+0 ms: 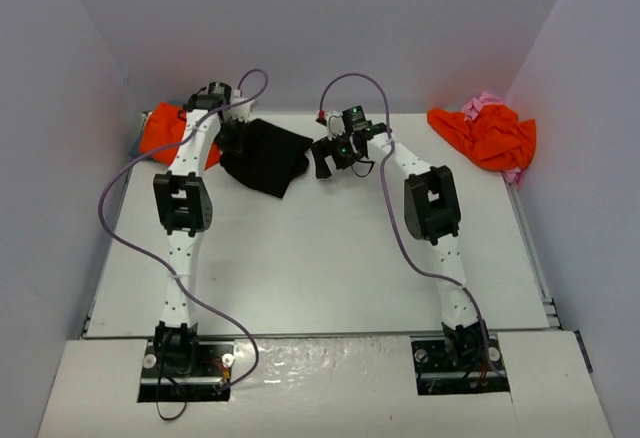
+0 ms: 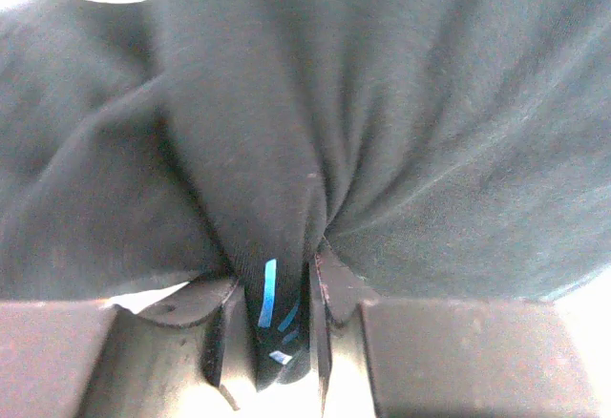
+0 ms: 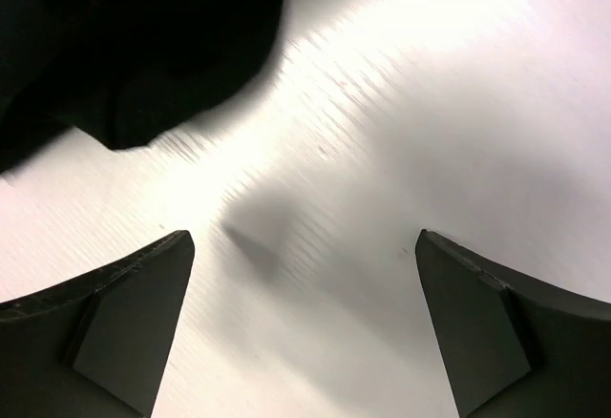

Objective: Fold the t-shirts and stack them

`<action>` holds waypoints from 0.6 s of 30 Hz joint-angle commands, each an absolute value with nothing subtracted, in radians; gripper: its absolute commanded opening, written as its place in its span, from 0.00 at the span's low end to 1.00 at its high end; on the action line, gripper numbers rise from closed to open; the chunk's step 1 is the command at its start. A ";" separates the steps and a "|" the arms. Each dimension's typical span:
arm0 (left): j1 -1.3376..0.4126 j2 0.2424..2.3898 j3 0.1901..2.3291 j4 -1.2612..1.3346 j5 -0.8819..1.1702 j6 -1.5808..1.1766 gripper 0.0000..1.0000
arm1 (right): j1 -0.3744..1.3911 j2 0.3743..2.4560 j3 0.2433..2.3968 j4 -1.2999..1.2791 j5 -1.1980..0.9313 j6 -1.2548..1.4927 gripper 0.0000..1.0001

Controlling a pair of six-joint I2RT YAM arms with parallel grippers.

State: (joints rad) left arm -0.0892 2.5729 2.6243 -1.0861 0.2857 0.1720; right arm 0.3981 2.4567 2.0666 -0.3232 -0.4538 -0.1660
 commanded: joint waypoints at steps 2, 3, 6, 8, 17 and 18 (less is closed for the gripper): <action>-0.030 2.348 2.577 -0.904 0.064 0.199 0.00 | 0.422 2.382 1.994 -0.321 -0.454 -0.172 1.00; -0.017 2.330 2.585 -0.887 0.038 0.206 0.00 | 0.425 2.382 1.988 -0.316 -0.453 -0.169 1.00; 0.035 2.330 2.689 -0.906 0.004 0.226 0.00 | 0.433 2.382 1.976 -0.306 -0.460 -0.160 1.00; 0.059 2.354 2.763 -0.935 -0.033 0.241 0.00 | 0.437 2.381 1.964 -0.301 -0.462 -0.157 1.00; 0.196 2.368 2.741 -0.756 -0.231 0.270 0.31 | 0.443 2.367 1.950 -0.295 -0.470 -0.156 1.00; 0.189 2.383 2.736 -0.742 -0.265 0.297 0.56 | 0.447 2.371 1.953 -0.295 -0.473 -0.153 1.00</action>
